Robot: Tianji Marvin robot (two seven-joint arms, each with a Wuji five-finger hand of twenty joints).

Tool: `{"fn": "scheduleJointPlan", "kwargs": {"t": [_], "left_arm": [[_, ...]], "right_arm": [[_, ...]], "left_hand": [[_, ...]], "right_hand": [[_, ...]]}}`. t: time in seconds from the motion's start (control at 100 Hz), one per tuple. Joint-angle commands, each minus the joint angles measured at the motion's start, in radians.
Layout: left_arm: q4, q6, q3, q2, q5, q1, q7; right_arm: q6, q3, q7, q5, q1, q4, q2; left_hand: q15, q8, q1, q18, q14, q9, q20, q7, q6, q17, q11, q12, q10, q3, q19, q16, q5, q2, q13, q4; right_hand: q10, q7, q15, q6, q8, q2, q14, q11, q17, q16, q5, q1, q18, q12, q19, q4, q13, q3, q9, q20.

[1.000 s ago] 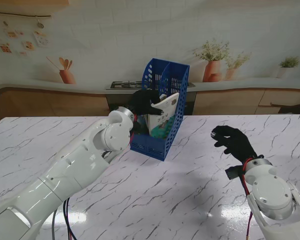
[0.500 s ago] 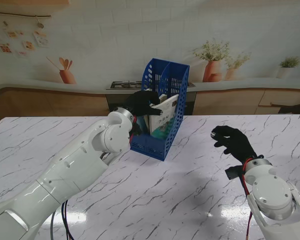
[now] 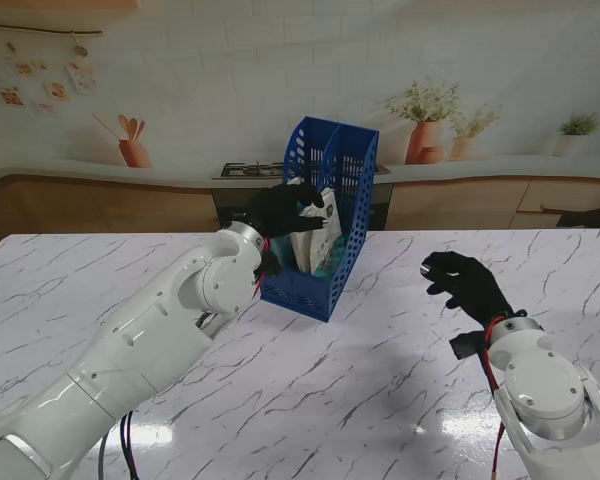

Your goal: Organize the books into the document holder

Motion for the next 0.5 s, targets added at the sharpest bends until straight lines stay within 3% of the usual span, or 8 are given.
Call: {"fn": "scheduleJointPlan", "kwargs": {"t": [0.0, 0.36, 0.49], "left_arm": [[-0.022, -0.032, -0.010, 0.000, 0.002, 0.019, 0.010], [-0.154, -0.044, -0.097, 0.022, 0.024, 0.112, 0.021], [-0.231, -0.053, -0.145, 0.037, 0.007, 0.172, -0.014]], "right_arm": [[-0.006, -0.006, 0.006, 0.007, -0.004, -0.004, -0.005], [-0.017, -0.028, 0.005, 0.021, 0.000, -0.001, -0.006], [-0.022, -0.033, 0.002, 0.025, 0.001, -0.001, -0.006]], "left_hand": [[-0.033, -0.007, -0.025, 0.014, -0.030, -0.008, -0.022, -0.019, 0.013, -0.028, -0.020, -0.014, -0.026, 0.004, -0.048, -0.030, -0.035, 0.019, -0.018, 0.025], [-0.102, -0.022, -0.035, -0.029, -0.031, -0.098, -0.114, -0.083, -0.008, -0.114, -0.068, -0.036, -0.004, -0.046, -0.224, -0.084, -0.087, 0.045, -0.114, 0.027], [-0.123, -0.024, -0.022, -0.040, 0.005, -0.110, -0.140, -0.101, -0.021, -0.110, -0.081, -0.040, -0.002, -0.067, -0.253, -0.099, -0.099, 0.051, -0.130, 0.031]], "right_hand": [[-0.011, -0.023, -0.015, -0.009, 0.015, 0.023, -0.002, 0.004, -0.013, -0.004, -0.002, -0.005, -0.001, 0.009, -0.004, 0.036, -0.021, -0.024, -0.014, -0.006], [-0.014, -0.021, -0.022, -0.017, 0.012, 0.010, 0.003, -0.006, -0.005, -0.006, 0.011, -0.005, 0.011, 0.002, -0.002, 0.037, -0.002, -0.034, 0.005, -0.004], [-0.015, -0.020, -0.025, -0.021, 0.011, 0.003, 0.005, -0.008, -0.004, -0.006, 0.015, -0.010, 0.014, 0.001, -0.002, 0.037, 0.002, -0.020, 0.010, -0.004]]}}
